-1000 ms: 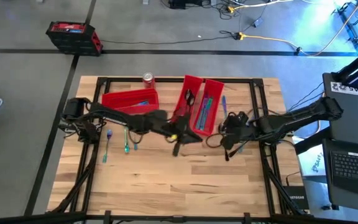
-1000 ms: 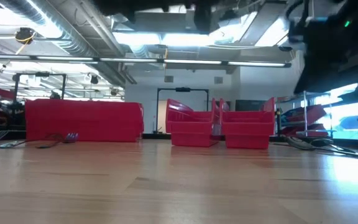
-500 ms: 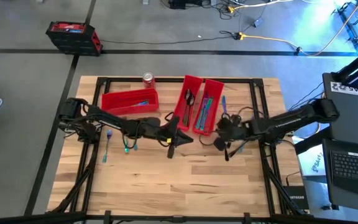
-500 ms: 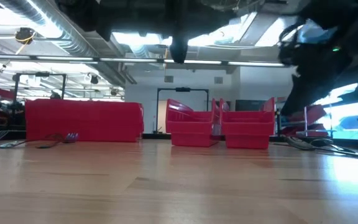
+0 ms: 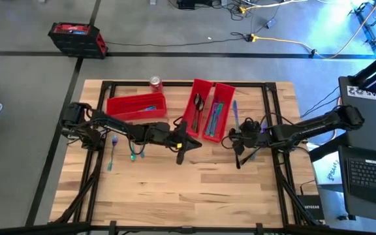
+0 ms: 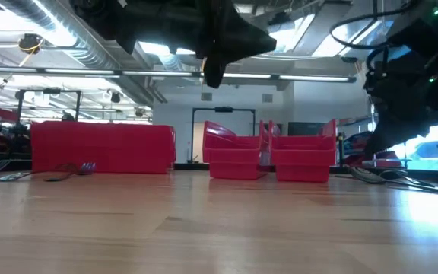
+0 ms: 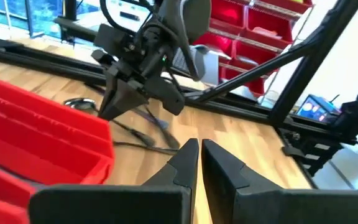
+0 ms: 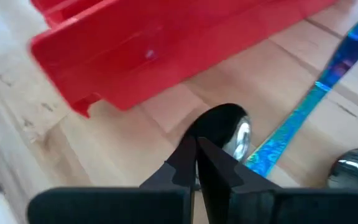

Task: Sort silverware
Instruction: Put the black spoon into the middle red bin

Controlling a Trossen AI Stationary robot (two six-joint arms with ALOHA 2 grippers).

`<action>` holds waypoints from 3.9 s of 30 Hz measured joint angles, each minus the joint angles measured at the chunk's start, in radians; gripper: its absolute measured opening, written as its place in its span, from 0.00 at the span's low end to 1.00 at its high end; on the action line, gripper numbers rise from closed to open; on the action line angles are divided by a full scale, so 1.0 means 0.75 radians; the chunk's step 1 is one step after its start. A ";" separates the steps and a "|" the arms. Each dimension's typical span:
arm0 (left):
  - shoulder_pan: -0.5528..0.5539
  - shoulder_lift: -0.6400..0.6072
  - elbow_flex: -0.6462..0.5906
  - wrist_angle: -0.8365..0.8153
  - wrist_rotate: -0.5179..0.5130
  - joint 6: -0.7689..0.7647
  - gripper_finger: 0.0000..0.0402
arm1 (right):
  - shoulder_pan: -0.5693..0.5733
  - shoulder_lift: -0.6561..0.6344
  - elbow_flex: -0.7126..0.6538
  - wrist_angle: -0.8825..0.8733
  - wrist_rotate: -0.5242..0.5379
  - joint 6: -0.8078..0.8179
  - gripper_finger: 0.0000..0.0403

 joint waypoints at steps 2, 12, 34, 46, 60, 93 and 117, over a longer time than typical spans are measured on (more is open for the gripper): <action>0.014 0.000 0.000 -0.029 0.000 -0.014 0.02 | -0.053 0.017 0.000 -0.009 -0.099 -0.038 0.00; 0.052 0.002 0.001 -0.155 -0.004 -0.079 0.02 | -0.169 0.171 0.000 0.156 -0.266 -0.306 0.00; 0.061 0.002 0.001 -0.296 -0.034 -0.127 0.02 | -0.213 0.303 0.001 0.204 -0.308 -0.316 0.00; 0.061 0.002 0.001 -0.330 -0.038 -0.094 0.02 | -0.178 0.301 0.005 0.183 -0.377 -0.084 0.00; 0.059 0.002 0.001 -0.393 0.261 -0.036 0.02 | 0.129 0.317 0.094 0.161 -0.261 0.466 0.00; -0.227 0.055 0.002 -0.623 -0.297 -0.068 0.00 | 0.179 0.487 0.472 -0.405 -0.487 -0.879 0.00; -0.542 0.164 0.001 -0.599 -0.539 -0.709 0.00 | 0.073 0.589 0.364 -0.191 -0.290 -0.941 0.00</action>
